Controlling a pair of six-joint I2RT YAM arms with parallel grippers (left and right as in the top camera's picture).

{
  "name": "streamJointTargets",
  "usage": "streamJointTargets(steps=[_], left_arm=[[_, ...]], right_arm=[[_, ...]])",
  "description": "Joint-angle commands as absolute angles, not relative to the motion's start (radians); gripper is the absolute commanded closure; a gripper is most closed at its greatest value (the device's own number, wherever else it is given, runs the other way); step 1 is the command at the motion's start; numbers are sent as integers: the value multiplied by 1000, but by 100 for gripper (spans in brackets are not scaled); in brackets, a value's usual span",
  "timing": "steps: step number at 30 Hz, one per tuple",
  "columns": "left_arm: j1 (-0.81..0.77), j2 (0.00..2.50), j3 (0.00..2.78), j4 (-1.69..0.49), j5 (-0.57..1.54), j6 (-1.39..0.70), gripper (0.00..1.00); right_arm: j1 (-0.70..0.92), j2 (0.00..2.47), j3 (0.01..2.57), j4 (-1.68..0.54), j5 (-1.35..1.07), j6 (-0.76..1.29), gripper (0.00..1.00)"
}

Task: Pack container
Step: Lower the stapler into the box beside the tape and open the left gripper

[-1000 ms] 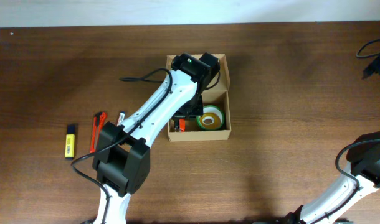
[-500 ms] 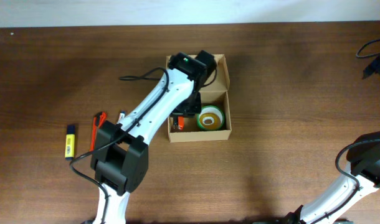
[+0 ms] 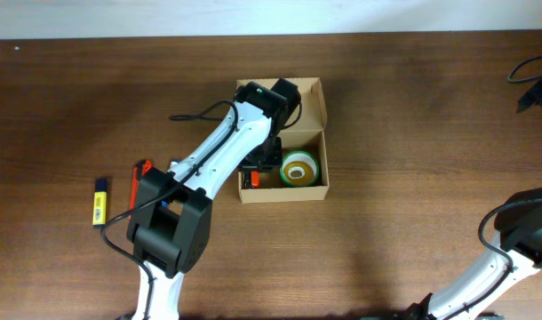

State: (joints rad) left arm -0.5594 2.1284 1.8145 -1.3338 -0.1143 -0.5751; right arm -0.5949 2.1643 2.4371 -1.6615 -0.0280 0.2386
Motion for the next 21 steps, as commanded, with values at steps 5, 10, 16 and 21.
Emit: streamJointTargets(steps=[5,10,16,21], left_arm=[[-558,2128,1802,-1295,-83,-543,98],[-558,2128,1765,-1267,-82,-543,98],[-555,2128,1755,-1248,-82,-525,98],[-555,2128,1755,-1242,-82,-525,98]], right_arm=[[-596,2136,2434,-1661,-22,240,1],[-596,2136,2434,-1661,-22,240,1],[-596,2136,2434,-1661,-22,240,1],[-596,2136,2434,-1661,-22,240,1]])
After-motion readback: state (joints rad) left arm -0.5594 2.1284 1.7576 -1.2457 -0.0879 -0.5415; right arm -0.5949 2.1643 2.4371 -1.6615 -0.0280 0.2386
